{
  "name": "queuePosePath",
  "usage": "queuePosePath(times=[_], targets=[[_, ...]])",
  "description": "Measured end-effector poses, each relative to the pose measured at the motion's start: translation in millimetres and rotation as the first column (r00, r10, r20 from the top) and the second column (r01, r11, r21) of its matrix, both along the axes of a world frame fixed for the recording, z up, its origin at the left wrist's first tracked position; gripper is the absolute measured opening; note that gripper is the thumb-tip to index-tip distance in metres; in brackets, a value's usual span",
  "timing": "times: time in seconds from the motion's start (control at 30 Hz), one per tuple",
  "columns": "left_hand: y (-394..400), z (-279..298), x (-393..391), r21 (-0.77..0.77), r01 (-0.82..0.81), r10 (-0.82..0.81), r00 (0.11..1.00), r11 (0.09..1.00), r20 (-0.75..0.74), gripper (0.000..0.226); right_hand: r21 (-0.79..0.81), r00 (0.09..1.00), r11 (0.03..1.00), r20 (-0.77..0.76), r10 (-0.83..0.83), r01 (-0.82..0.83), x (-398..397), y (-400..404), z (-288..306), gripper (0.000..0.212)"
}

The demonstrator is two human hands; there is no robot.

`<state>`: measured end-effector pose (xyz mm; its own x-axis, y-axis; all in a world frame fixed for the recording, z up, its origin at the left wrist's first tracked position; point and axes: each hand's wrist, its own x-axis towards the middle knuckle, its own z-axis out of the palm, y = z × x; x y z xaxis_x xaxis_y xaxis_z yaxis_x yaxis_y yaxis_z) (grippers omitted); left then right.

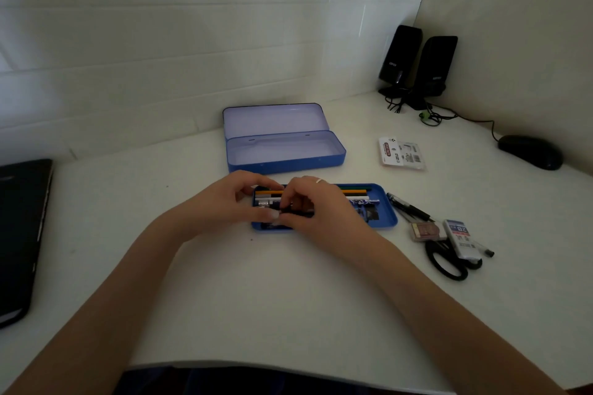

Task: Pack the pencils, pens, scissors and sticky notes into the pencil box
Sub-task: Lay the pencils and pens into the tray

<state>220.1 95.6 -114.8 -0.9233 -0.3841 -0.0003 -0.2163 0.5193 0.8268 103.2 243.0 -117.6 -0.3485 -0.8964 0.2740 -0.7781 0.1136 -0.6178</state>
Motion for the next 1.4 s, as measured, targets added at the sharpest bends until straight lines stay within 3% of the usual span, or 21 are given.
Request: queuePosePath(times=[0.13, 0.27, 0.37, 0.47, 0.57, 0.73, 1.03, 1.13, 1.23, 1.3, 1.4], targets=[[-4, -6, 0, -0.060, -0.008, 0.009, 1.000, 0.998, 0.022, 0.052, -0.092, 0.980, 0.976, 0.003, -0.199, 0.199, -26, 13, 12, 0.010], [-5, -8, -2, -0.097, -0.007, 0.007, 1.000, 0.995, 0.003, 0.050, -0.047, 0.835, 0.869, -0.257, -0.487, 0.492, -65, 35, 17, 0.013], [-5, -9, -2, -0.117, -0.005, 0.003, 1.000, 0.993, -0.018, 0.049, 0.055, 0.743, 0.758, -0.255, -0.619, 0.650, -87, 52, 14, 0.012], [-7, -10, -2, -0.115, -0.005, 0.003, 1.000, 0.993, -0.011, 0.049, 0.235, 0.713, 0.673, -0.247, -0.656, 0.701, -95, 61, 15, 0.013], [-6, -9, -2, -0.120, 0.002, -0.003, 1.000, 0.993, -0.007, 0.049, 0.339, 0.711, 0.631, -0.216, -0.669, 0.698, -96, 65, 19, 0.016], [-6, -9, -2, -0.112, 0.005, -0.006, 1.000, 0.994, -0.006, 0.051, 0.442, 0.774, 0.670, -0.098, -0.625, 0.597, -93, 64, 24, 0.019], [-6, -7, -1, -0.107, 0.020, -0.020, 1.000, 0.994, 0.004, 0.051, 0.412, 0.802, 0.712, -0.089, -0.590, 0.569, -95, 63, 20, 0.031], [-5, -7, -1, -0.105, 0.018, -0.018, 1.000, 0.994, -0.005, 0.050, 0.336, 0.786, 0.723, -0.099, -0.610, 0.604, -94, 59, 17, 0.028], [-6, -9, -2, -0.103, 0.005, -0.007, 1.000, 0.995, -0.021, 0.048, 0.094, 0.772, 0.766, -0.047, -0.634, 0.636, -84, 51, 17, 0.018], [-7, -9, -2, -0.101, 0.005, -0.007, 1.000, 0.995, -0.019, 0.048, -0.111, 0.840, 0.833, 0.050, -0.541, 0.543, -69, 43, 22, 0.012], [-6, -8, -2, -0.093, 0.011, -0.012, 1.000, 0.996, -0.008, 0.048, -0.164, 0.952, 0.938, 0.089, -0.293, 0.304, -37, 29, 27, 0.005]])
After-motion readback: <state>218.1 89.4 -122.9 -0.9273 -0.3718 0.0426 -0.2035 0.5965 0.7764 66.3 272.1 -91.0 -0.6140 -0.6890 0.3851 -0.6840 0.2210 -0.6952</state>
